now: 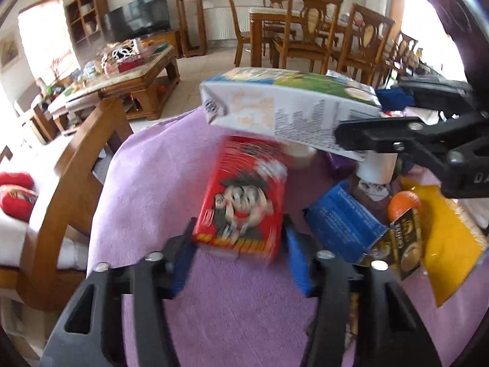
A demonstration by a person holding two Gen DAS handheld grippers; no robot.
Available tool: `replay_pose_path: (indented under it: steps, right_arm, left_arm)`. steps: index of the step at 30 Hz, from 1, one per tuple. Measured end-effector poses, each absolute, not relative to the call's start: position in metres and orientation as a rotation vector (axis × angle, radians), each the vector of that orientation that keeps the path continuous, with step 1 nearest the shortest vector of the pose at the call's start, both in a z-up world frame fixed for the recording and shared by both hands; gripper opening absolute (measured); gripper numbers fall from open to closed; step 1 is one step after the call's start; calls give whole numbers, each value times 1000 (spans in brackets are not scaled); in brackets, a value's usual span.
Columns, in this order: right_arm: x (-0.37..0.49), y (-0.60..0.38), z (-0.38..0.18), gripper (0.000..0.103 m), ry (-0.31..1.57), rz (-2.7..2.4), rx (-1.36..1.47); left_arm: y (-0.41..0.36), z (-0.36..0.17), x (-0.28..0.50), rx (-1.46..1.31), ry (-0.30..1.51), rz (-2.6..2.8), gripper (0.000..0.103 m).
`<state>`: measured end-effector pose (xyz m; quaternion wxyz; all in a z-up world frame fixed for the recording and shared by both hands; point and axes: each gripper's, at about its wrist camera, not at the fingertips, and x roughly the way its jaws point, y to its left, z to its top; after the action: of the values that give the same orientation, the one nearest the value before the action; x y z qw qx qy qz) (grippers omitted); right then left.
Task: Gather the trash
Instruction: 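Grasp the red milk carton with the left tool while the right grasps the green milk carton, then carry both cartons over the black bin and open both tools to drop them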
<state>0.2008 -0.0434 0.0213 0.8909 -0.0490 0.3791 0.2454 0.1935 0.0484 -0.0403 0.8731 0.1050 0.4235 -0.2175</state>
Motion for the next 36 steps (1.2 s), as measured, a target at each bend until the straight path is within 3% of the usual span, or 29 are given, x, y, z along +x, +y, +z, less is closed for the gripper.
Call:
replay_pose_path:
  steps: [10, 18, 27, 31, 36]
  right_arm:
    - [104, -141, 95, 48, 577, 547, 137]
    - [5, -318, 110, 49, 494, 316, 235]
    - [-94, -533, 41, 49, 585, -81, 326]
    - [-121, -575, -6, 49, 660, -156, 344]
    - [-125, -570, -43, 49, 703, -166, 310]
  left_arm:
    - [31, 24, 128, 103, 692, -459, 49]
    - [-70, 67, 84, 27, 629, -679, 49]
    - [-267, 52, 59, 9, 717, -955, 49]
    - [-352, 19, 55, 61, 809, -990, 49]
    - [-401, -14, 57, 131, 892, -946, 49]
